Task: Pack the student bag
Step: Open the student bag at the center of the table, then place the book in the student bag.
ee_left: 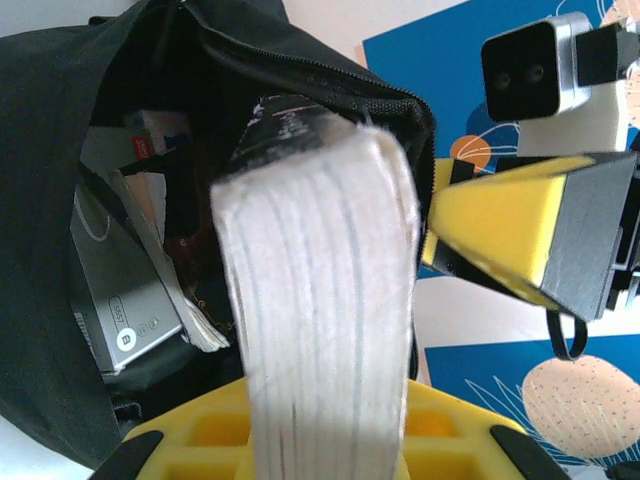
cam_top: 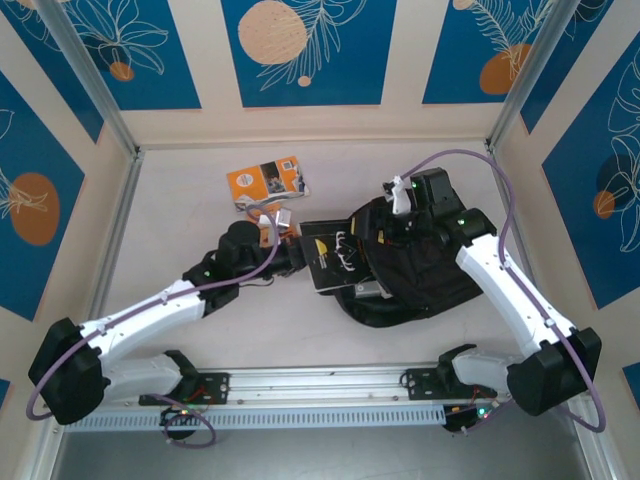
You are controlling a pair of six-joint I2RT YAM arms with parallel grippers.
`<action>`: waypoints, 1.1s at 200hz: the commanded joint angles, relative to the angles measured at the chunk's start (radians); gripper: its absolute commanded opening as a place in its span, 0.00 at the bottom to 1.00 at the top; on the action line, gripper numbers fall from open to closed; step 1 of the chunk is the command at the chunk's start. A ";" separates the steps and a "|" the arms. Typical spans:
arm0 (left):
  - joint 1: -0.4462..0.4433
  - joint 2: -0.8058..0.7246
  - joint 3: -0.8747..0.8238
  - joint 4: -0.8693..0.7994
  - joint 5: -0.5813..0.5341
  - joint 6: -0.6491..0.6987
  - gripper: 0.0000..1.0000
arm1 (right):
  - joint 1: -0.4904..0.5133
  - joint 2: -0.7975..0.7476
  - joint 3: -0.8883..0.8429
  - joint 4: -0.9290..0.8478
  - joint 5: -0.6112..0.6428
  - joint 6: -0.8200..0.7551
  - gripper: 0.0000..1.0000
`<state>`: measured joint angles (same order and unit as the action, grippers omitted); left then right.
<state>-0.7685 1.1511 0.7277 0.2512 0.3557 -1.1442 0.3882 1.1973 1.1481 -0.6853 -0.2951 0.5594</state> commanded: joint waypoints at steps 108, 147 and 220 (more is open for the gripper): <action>0.005 -0.060 0.004 0.137 0.027 0.010 0.00 | 0.234 -0.058 0.063 -0.288 0.597 -0.101 0.57; 0.005 -0.065 0.020 0.035 0.006 0.046 0.00 | 0.219 -0.114 0.093 -0.255 0.614 -0.128 0.04; -0.049 0.085 0.069 -0.033 -0.036 0.059 0.00 | 0.195 -0.165 0.152 -0.155 0.466 -0.202 0.00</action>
<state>-0.7898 1.1862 0.7345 0.1345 0.3248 -1.0908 0.5941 1.0378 1.2438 -0.9329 0.2760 0.3878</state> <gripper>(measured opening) 0.158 0.078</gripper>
